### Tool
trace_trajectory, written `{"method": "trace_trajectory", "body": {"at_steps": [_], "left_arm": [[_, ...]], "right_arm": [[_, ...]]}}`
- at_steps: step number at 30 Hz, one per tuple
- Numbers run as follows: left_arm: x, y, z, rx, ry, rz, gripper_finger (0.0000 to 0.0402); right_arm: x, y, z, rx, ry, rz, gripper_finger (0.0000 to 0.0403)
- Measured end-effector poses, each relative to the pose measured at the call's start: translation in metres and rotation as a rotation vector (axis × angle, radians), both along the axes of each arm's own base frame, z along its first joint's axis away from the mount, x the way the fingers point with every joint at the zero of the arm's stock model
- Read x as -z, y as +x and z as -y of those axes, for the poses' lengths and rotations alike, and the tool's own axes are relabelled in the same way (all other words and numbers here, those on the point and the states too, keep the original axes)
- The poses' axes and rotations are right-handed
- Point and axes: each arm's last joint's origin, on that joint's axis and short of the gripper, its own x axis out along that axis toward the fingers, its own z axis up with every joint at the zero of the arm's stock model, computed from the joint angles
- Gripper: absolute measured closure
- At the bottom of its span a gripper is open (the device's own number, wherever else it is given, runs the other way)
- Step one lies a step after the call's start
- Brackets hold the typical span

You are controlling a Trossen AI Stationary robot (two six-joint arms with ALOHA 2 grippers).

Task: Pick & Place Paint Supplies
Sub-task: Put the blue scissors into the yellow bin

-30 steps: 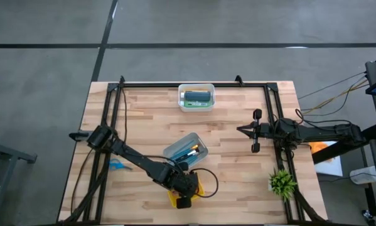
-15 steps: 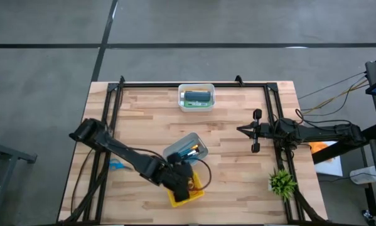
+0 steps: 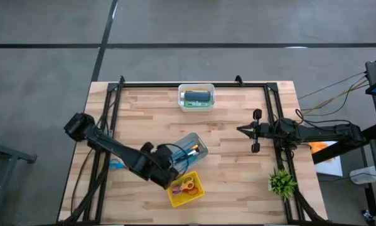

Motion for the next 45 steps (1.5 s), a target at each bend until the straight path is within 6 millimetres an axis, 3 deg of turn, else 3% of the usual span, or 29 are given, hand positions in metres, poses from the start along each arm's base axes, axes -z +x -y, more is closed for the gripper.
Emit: {"method": "trace_trajectory", "body": {"at_steps": [19,27,36,45], "left_arm": [[0.032,-0.116,-0.057,-0.827,-0.181,0.015,0.0308],[0.034,-0.132,-0.058,-1.516,-0.26,0.012,0.0308],[0.036,-0.135,-0.056,-1.652,-0.281,-0.058,0.0308],[0.066,-0.144,-0.058,-1.681,-0.314,-0.113,0.0308]], "right_arm": [[0.0,0.0,0.0,0.001,0.0,0.001,0.0388],[0.0,0.0,0.0,0.0,0.0,0.001,0.0388],[0.0,0.0,0.0,0.001,0.0,0.001,0.0388],[0.0,0.0,0.0,0.001,0.0,0.001,0.0388]]}}
